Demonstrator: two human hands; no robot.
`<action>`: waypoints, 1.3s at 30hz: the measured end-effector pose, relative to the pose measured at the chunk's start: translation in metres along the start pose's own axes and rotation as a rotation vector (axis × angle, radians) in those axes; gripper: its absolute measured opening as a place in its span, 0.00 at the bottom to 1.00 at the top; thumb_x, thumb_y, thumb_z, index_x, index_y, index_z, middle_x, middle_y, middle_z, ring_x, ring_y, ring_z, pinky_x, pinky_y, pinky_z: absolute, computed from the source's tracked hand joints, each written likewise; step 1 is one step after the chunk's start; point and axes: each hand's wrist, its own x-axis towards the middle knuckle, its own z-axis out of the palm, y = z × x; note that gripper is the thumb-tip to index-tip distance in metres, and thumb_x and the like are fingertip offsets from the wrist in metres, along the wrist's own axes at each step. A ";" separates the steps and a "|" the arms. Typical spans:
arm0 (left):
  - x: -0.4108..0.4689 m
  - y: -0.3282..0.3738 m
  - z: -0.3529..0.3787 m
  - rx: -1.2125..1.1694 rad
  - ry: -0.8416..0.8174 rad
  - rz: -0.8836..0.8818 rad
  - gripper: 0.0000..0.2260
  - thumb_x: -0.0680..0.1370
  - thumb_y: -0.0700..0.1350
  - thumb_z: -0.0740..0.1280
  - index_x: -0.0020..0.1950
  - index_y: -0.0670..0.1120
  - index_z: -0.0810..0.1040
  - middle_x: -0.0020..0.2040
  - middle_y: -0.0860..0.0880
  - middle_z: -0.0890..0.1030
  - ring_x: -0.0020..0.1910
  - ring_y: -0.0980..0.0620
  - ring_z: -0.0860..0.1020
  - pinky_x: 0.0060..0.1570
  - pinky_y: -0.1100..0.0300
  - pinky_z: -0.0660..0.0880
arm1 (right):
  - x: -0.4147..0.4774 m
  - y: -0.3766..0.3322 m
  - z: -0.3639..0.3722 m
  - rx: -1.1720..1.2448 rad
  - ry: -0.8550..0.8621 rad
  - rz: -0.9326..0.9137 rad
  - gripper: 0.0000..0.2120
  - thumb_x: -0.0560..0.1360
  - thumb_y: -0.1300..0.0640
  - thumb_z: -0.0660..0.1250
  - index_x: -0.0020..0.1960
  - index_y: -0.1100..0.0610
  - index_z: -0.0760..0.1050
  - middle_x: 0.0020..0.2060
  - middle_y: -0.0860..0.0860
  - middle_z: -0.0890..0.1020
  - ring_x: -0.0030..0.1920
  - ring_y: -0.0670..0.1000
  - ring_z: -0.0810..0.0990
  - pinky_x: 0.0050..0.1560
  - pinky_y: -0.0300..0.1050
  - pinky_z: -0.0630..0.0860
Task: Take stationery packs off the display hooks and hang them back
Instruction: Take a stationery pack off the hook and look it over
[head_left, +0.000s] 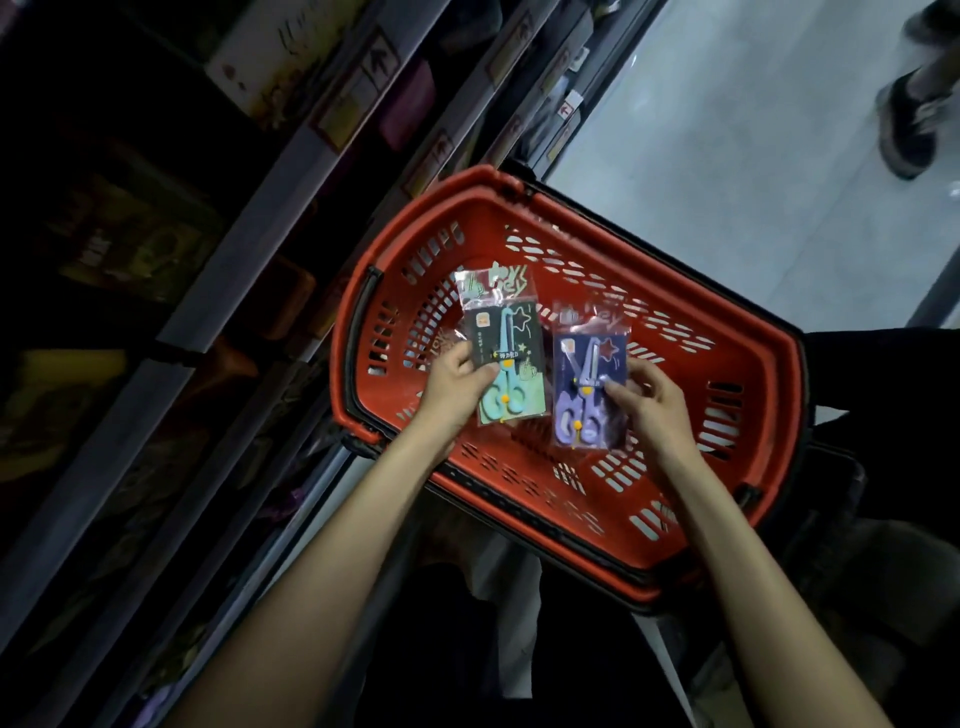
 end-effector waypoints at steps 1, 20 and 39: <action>-0.002 0.003 0.000 -0.009 0.000 -0.004 0.13 0.80 0.28 0.65 0.64 0.37 0.77 0.56 0.41 0.83 0.39 0.62 0.84 0.41 0.68 0.80 | -0.004 -0.001 -0.002 -0.003 0.026 0.006 0.09 0.78 0.70 0.68 0.54 0.58 0.78 0.45 0.51 0.86 0.42 0.46 0.84 0.44 0.39 0.79; -0.057 0.076 -0.038 0.335 -0.264 0.116 0.11 0.79 0.46 0.74 0.59 0.44 0.83 0.54 0.47 0.87 0.55 0.47 0.85 0.59 0.51 0.80 | -0.140 -0.019 0.017 0.835 0.279 0.149 0.18 0.74 0.48 0.73 0.56 0.60 0.83 0.44 0.56 0.88 0.44 0.54 0.87 0.47 0.46 0.80; -0.280 -0.007 0.032 0.753 -0.706 0.517 0.02 0.79 0.42 0.74 0.50 0.46 0.84 0.46 0.48 0.87 0.46 0.54 0.85 0.44 0.62 0.79 | -0.428 0.143 -0.021 0.767 1.006 -0.119 0.09 0.71 0.56 0.80 0.47 0.58 0.85 0.42 0.51 0.89 0.46 0.52 0.87 0.49 0.50 0.82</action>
